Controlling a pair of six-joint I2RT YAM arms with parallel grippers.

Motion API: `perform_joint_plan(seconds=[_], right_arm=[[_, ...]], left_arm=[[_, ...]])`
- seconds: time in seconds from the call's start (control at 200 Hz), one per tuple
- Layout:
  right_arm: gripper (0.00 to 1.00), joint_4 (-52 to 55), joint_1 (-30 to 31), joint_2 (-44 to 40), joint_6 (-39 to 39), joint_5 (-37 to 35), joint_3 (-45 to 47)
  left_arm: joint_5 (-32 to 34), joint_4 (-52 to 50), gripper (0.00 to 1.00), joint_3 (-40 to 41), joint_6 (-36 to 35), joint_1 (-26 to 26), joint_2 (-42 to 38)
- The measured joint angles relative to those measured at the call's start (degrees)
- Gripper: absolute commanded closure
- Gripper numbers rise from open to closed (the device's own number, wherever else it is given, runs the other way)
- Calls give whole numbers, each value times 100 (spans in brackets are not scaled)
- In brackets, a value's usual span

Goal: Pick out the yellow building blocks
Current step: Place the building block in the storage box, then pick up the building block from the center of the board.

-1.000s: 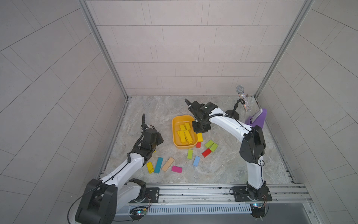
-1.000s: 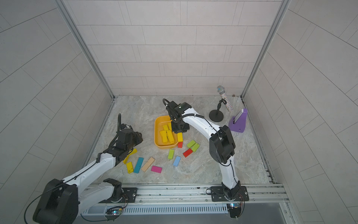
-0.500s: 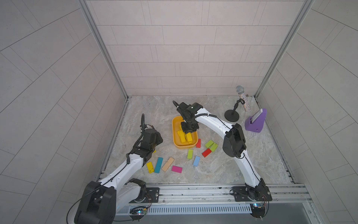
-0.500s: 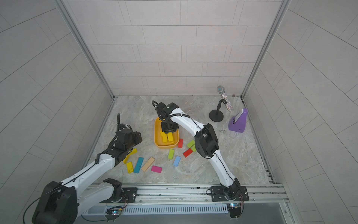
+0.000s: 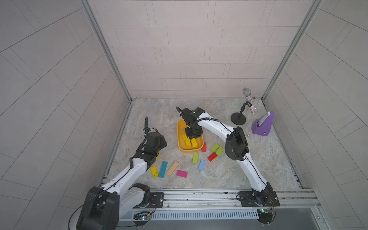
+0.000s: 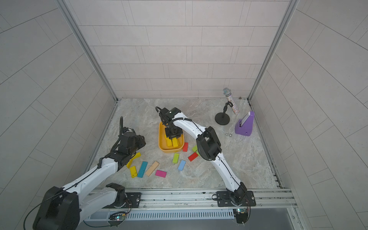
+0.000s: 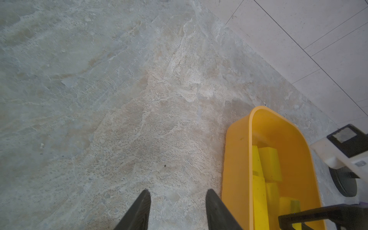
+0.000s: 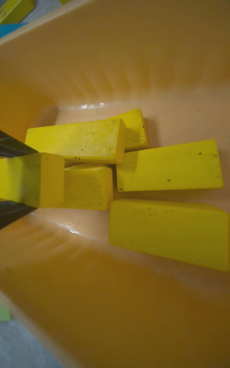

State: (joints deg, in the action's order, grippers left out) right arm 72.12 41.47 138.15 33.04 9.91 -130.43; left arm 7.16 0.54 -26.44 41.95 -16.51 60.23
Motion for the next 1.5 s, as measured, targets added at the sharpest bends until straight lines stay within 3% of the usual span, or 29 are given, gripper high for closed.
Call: perform_joint_plan(seconds=[0.235,0.38,0.485,0.706,0.901,1.181,1.336,1.501], right_arm=[[47,55,0,72,-72,-122,-105],[44,114,0,72,-114,-138,-295],[43,153,0,33,-111,-138,-400],[43,142,-2,-507,-107,-133,-236],[44,-140,-68,-1528,-39,-144,527],[44,-787,-402,-2771,179,-282,2039],[44,-1025,-601,-3165,295,-319,2688],[44,-1163,-721,-3316,326,-330,2981]], left_arm=[[92,-7,49,0,-98,13,-24],[201,-83,48,0,-380,179,-35],[195,-229,39,-52,-761,389,-81],[-472,-1058,35,-1121,-2173,966,116],[-905,-2031,34,-2376,-3773,992,704],[-1648,-3711,33,-3244,-5882,984,1429],[-1611,-4411,30,-3311,-6749,833,1639],[-1283,-4767,24,-2745,-7313,743,1419]])
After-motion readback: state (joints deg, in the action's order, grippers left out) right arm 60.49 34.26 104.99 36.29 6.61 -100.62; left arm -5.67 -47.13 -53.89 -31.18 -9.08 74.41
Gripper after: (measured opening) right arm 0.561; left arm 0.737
